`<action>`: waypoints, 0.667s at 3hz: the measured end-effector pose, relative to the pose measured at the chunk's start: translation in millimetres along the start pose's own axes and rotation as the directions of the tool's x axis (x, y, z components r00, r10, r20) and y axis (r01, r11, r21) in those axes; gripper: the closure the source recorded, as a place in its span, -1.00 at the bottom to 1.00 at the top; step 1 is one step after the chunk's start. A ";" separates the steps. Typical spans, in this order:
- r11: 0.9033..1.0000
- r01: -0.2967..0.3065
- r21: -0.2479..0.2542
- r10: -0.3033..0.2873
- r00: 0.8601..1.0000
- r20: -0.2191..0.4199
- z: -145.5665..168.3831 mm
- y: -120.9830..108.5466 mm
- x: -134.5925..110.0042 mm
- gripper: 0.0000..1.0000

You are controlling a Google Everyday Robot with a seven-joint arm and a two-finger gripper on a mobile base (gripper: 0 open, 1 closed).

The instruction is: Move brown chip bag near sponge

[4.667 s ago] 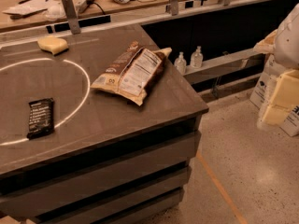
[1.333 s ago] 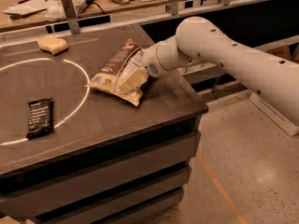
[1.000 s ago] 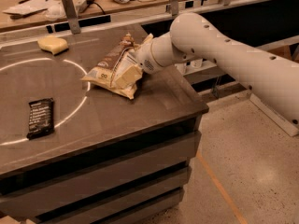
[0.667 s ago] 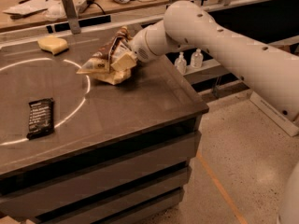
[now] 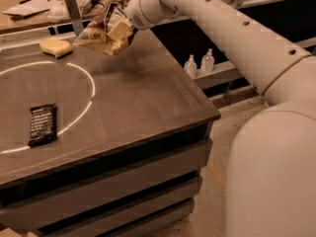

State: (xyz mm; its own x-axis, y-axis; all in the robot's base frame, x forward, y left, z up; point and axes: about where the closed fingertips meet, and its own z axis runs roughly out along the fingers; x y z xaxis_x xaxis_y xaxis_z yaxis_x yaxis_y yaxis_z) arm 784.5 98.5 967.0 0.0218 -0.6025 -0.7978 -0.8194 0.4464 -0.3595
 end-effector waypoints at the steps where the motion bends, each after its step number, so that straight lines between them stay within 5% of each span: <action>1: 1.000 0.014 -0.013 -0.014 1.000 -0.009 32.4 -19.8 -10.4 1.00; 2: 0.999 0.015 -0.035 -0.015 1.000 0.000 63.9 -27.5 -24.4 1.00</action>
Offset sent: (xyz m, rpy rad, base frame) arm 0.1065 0.0731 0.0136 0.0042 0.0156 0.0603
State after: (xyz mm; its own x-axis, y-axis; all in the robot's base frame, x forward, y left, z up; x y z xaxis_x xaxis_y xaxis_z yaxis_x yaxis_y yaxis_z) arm 843.0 143.3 965.4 0.0344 -0.6094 -0.7921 -0.8387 0.4135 -0.3545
